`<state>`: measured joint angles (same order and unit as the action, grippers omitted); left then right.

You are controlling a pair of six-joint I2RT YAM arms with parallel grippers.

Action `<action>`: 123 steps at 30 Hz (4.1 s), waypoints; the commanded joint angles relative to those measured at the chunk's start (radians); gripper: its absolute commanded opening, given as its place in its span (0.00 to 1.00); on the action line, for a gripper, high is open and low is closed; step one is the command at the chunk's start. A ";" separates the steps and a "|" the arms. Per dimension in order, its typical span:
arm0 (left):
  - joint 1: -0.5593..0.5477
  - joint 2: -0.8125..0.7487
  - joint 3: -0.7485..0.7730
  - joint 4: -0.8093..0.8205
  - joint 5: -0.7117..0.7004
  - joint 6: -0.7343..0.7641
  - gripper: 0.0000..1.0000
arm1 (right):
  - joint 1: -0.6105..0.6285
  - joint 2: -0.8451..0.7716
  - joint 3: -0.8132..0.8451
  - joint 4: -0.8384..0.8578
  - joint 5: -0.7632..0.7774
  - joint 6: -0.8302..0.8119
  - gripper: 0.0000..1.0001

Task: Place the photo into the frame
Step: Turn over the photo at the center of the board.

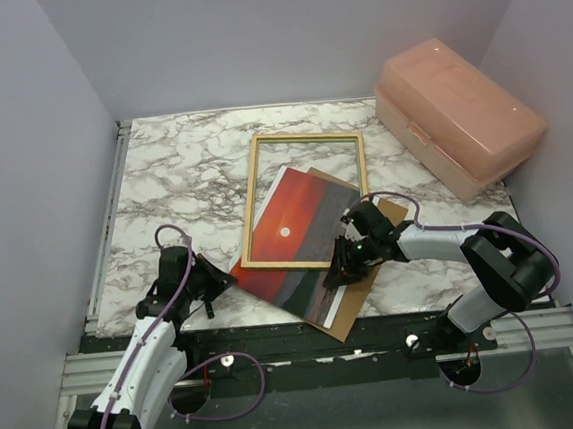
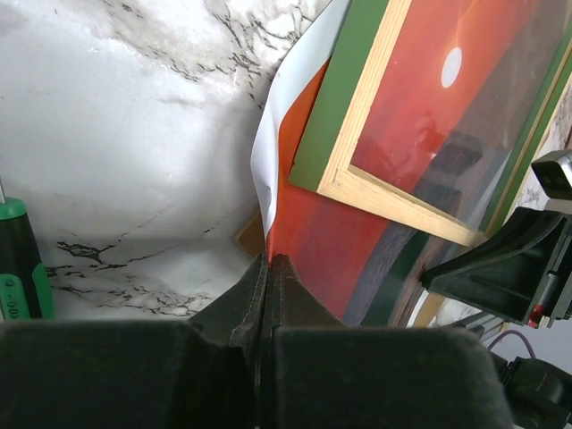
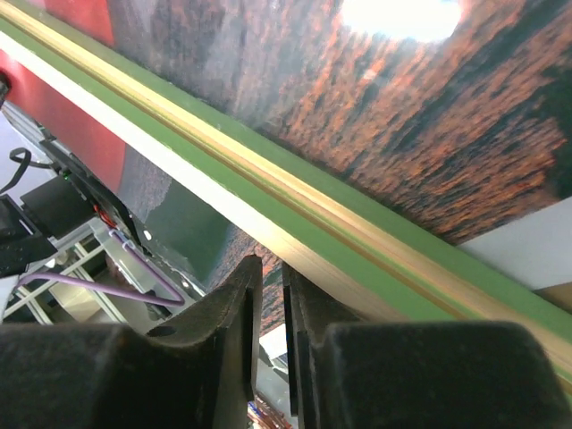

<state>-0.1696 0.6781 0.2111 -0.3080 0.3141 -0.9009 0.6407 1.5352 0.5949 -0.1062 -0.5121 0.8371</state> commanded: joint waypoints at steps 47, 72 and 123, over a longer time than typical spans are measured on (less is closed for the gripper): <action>-0.001 0.015 1.278 -0.800 -0.009 0.245 0.00 | 0.007 -0.326 0.279 -0.348 0.129 -0.175 1.00; -0.116 0.201 1.380 -0.491 0.172 0.149 0.00 | 0.007 -0.543 0.338 -0.173 -0.058 -0.248 1.00; -0.625 0.344 0.314 0.060 -0.024 -0.055 0.89 | -0.008 -0.168 0.180 -0.191 0.181 -0.199 0.93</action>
<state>-0.8688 1.1275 0.6487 -0.3420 0.2459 -0.8696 0.6399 1.3170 0.7673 -0.3454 -0.2405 0.6750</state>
